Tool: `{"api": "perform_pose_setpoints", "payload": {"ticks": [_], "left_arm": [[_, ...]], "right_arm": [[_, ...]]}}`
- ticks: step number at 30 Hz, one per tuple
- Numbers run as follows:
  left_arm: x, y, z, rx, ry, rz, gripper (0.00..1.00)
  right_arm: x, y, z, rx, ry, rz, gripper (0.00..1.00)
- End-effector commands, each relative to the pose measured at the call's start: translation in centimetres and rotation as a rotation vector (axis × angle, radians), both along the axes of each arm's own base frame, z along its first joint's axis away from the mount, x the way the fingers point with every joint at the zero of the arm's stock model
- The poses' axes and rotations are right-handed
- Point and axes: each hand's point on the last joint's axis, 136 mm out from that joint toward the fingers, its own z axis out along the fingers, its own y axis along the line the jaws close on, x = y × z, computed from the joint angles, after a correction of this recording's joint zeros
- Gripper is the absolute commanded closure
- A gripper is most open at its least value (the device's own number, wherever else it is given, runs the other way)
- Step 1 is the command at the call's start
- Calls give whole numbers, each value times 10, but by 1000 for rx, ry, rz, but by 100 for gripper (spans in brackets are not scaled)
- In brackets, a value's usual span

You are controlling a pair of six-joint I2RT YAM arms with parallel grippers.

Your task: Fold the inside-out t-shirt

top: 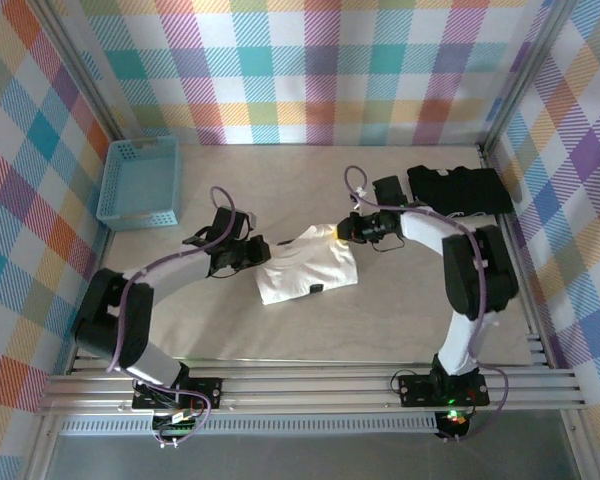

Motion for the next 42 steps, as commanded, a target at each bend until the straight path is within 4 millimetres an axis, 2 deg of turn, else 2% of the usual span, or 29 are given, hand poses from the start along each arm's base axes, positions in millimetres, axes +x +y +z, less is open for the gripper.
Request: {"api": "perform_pose_setpoints", "payload": {"ticks": [1,3,4,8,11,14,16,18,20,22,27,30,33,38,42], "left_arm": [[27,22,-21,150,-10,37,91],[32,26,-31,179,28,52,84],[34,27,-31,183,29,57,79],[40,35,-13,215,-18,89,54],[37,45,5,244,-57,110,36],[23,53,24,244,-105,131,24],[4,39,32,157,-114,86,19],[-12,11,37,19,-113,12,18],[-24,-13,37,-84,-91,-46,19],[-29,-24,27,-116,-52,-75,19],[-22,-20,-1,-62,-23,-60,19],[-24,-22,-19,-55,20,-68,19],[-28,-22,-29,-68,44,-64,19],[-32,-20,-31,-63,47,-63,20],[-31,-17,-25,-43,30,-62,19]], "right_arm": [[14,-8,-30,-112,61,-3,84],[23,-11,-37,-154,69,-9,71],[25,-12,-34,-166,58,-7,67],[26,-26,2,-222,-49,-27,49],[5,-34,16,-214,-52,-34,41],[-24,-28,12,-132,23,-30,30],[-37,-22,7,-82,64,-26,23],[-41,-18,1,-70,84,-21,20],[-41,-14,-4,-58,100,-19,19],[-39,-10,-8,-38,113,-21,17],[-40,10,-23,-12,155,7,15],[-45,21,-37,-15,195,17,15],[-52,31,-46,-13,215,26,17],[-58,49,-47,30,231,54,26],[-50,51,-42,31,203,47,43]]}}
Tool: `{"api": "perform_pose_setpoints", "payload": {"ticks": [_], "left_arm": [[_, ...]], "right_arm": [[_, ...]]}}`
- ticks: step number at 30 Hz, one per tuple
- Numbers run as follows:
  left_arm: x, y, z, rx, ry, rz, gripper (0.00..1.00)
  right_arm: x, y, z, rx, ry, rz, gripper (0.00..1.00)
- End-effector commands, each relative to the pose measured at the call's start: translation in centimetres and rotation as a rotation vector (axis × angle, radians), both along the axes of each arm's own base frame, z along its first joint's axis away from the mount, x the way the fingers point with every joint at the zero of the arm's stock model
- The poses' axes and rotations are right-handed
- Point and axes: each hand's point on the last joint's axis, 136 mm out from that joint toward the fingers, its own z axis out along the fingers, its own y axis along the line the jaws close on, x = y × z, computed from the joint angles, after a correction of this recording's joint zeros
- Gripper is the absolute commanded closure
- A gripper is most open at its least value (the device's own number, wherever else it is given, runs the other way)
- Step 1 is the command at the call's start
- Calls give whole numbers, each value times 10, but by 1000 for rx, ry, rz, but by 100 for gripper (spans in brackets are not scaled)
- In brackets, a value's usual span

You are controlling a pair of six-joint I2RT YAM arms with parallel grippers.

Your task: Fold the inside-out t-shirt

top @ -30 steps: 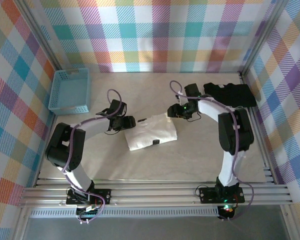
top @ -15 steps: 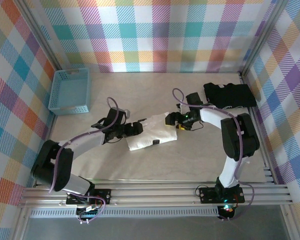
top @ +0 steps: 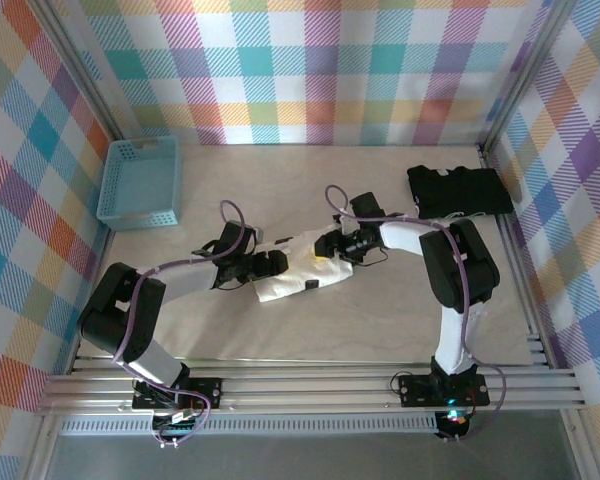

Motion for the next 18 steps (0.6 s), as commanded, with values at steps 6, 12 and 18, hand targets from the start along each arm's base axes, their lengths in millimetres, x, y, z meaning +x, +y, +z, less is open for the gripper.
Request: {"api": "perform_pose_setpoints", "payload": {"ticks": [6,12,18], "left_arm": [[9,16,35,76,-83,17,19],[15,43,94,184,-201,75,18],[1,58,134,173,-293,115,18]], "right_arm": [[16,-11,17,1,-69,-5,77],[39,-58,53,-157,-237,47,95],[88,-151,109,-526,-492,48,97]]}}
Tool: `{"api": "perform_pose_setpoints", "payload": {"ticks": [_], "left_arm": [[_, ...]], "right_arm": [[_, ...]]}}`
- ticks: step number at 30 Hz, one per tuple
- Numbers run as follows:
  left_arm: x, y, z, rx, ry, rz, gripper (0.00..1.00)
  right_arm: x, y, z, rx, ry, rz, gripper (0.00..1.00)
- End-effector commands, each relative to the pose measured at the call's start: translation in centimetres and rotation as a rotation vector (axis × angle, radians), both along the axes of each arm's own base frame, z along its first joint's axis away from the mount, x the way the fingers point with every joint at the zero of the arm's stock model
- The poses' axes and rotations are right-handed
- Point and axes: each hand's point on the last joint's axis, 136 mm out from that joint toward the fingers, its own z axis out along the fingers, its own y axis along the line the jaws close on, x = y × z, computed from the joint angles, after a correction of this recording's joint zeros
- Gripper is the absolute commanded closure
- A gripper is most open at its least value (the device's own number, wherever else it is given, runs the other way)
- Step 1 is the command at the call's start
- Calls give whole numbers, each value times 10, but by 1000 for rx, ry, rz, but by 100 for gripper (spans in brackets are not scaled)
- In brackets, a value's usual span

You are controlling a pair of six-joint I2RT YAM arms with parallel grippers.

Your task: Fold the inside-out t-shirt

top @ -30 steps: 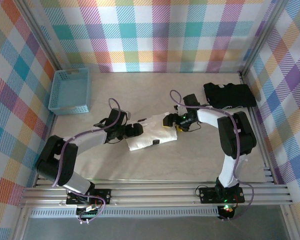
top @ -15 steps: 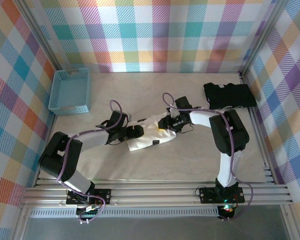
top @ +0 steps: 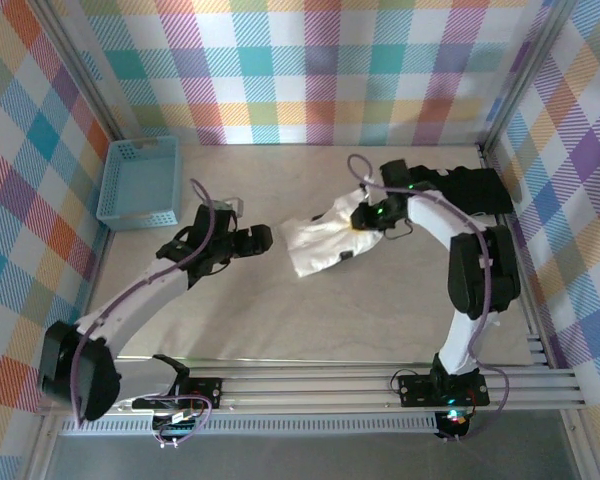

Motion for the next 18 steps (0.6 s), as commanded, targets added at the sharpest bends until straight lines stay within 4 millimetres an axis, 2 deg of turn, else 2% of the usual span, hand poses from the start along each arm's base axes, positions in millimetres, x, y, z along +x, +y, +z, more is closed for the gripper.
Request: {"api": "perform_pose_setpoints", "payload": {"ticks": [1,3,5,13,18], "left_arm": [[-12,17,4,50,8,31,18],[-15,17,8,40,2,24,18],[-16,17,11,44,0,21,18],[-17,18,4,70,20,11,18],[-16,17,-2,73,40,7,18]], "right_arm": [[22,-61,44,-281,-181,40,97],[38,-84,64,-365,-240,36,97],[52,-98,80,-434,-287,54,97],[100,-144,115,-605,-365,63,98],[117,-170,122,-641,-370,23,99]]}}
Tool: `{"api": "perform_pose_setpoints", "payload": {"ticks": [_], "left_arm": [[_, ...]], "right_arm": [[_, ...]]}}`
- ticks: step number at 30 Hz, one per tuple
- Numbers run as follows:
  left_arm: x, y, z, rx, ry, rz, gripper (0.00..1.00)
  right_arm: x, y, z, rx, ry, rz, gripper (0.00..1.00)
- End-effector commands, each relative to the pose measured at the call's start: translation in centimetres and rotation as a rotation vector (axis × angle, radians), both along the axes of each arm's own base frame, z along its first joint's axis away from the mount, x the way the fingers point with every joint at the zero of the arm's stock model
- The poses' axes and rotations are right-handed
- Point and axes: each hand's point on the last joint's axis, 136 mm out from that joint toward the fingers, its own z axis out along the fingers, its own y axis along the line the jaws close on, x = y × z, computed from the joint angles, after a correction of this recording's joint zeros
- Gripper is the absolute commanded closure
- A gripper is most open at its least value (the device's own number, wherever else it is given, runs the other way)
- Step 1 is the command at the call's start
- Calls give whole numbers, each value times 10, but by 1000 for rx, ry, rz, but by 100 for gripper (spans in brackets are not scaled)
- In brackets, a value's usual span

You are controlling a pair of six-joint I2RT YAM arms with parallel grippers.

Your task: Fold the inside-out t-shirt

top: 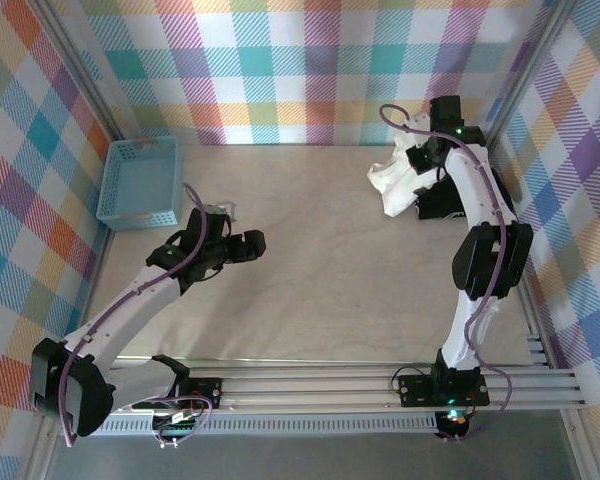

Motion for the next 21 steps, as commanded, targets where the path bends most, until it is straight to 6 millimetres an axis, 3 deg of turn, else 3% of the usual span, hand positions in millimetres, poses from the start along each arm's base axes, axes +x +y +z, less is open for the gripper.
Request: {"api": "perform_pose_setpoints", "payload": {"ticks": [1,8,11,19,21], "left_arm": [[1,2,-3,18,17,-3,18],[4,-1,-8,18,38,-6,18],[5,-2,-14,24,56,-9,18],[12,-6,-22,32,84,-17,18],[13,-6,-24,37,89,-15,18]], "right_arm": [[6,-24,12,-68,-10,-12,99],[8,-61,21,-39,-28,-88,99],[6,-84,16,-6,-12,-154,99],[14,-162,-34,-37,72,-434,93],[17,-176,-47,-46,93,-485,87]]}}
